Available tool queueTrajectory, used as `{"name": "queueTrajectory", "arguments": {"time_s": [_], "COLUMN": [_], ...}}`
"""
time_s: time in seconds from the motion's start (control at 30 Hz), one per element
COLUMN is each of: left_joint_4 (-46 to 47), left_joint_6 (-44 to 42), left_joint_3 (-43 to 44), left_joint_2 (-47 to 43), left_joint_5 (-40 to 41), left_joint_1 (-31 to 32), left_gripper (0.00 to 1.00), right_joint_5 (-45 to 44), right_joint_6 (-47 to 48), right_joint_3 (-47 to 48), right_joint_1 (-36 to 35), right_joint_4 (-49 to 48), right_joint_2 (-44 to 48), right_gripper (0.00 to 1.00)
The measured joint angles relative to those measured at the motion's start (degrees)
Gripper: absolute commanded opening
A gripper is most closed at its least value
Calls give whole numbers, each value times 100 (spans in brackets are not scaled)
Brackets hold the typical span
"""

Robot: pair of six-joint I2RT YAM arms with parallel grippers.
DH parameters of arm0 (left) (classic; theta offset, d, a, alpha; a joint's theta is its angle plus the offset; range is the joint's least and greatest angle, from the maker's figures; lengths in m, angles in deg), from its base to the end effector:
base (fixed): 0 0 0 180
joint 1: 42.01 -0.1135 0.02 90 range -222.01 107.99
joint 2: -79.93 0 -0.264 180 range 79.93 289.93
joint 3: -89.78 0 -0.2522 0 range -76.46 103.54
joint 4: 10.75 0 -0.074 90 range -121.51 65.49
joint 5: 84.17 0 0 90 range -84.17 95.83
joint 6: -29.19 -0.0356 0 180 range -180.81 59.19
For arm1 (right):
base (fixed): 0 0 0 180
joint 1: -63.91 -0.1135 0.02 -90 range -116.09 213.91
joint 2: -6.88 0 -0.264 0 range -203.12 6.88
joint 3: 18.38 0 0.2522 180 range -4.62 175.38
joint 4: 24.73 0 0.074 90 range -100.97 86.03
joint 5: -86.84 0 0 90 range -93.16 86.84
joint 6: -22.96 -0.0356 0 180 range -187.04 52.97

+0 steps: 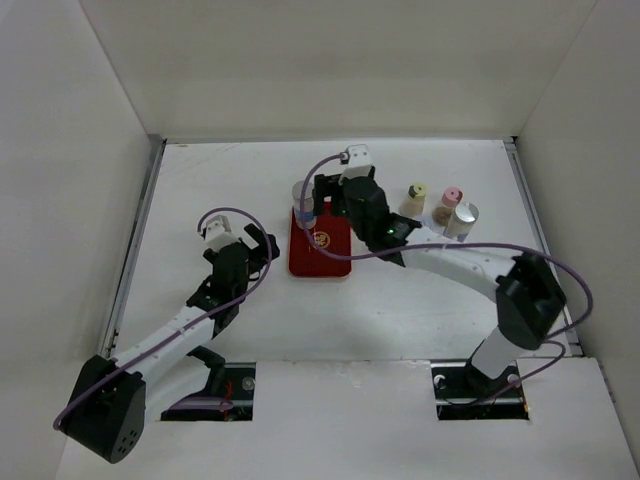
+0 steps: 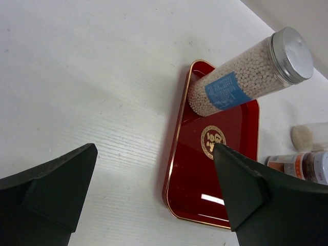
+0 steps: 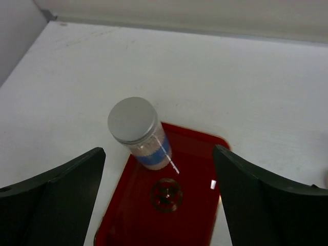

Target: Organize the condiment bottles

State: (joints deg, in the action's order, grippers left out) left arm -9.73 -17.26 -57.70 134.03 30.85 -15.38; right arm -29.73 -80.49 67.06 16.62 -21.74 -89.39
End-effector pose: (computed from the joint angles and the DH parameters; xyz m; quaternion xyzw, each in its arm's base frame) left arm 0.1848 -0.0758 0.1973 -0.2401 0.7755 -0.1740 0.5573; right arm 0.2826 0.2826 0.3033 -0.0873 0.7741 0.1475 0.6094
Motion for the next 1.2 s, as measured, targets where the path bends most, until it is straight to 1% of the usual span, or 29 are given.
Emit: {"name": "queueTrajectory", "arguments": {"time_s": [0.03, 0.1, 0.2, 0.33, 0.43, 0.57, 0.63, 0.67, 0.8, 0.83, 0.97, 1.1, 1.2], "left_joint_4": [0, 7, 9, 9, 15, 63, 92, 92, 138, 138, 173, 203, 225], "left_joint_6": [0, 0, 2, 17, 20, 26, 31, 33, 35, 35, 35, 35, 37], "left_joint_3": [-2, -2, -2, -2, -2, -2, -2, -2, -2, -2, -2, -2, -2], "left_joint_2": [0, 0, 68, 173, 258, 334, 400, 420, 424, 424, 426, 452, 452], "left_joint_5": [0, 2, -4, 0, -7, -2, -7, -7, -9, -11, -11, -22, -22], "left_joint_1": [2, 13, 17, 81, 83, 94, 94, 96, 103, 101, 103, 109, 114], "left_gripper": [100, 100, 100, 100, 100, 100, 100, 100, 100, 100, 100, 100, 100], "right_joint_5": [-4, -61, -210, -396, -428, -313, -227, -197, -138, -138, -238, -321, -361], "right_joint_6": [-28, -94, -251, -437, -544, -610, -632, -632, -656, -669, -686, -612, -516], "right_joint_3": [-258, -719, -1338, -1980, -2282, -2337, -2332, -2323, -2258, -2256, -2245, -2236, -2013], "right_joint_1": [59, 256, 664, 1073, 1167, 1180, 1180, 1180, 1196, 1196, 1196, 1152, 1036], "right_joint_4": [-72, -203, -275, -90, 103, 177, 175, 175, 177, 181, 192, 216, 227], "right_joint_2": [317, 824, 1239, 1239, 1113, 874, 752, 680, 350, 308, 297, 472, 560], "right_gripper": [86, 86, 90, 99, 100, 99, 96, 92, 71, 67, 58, 56, 56]}}
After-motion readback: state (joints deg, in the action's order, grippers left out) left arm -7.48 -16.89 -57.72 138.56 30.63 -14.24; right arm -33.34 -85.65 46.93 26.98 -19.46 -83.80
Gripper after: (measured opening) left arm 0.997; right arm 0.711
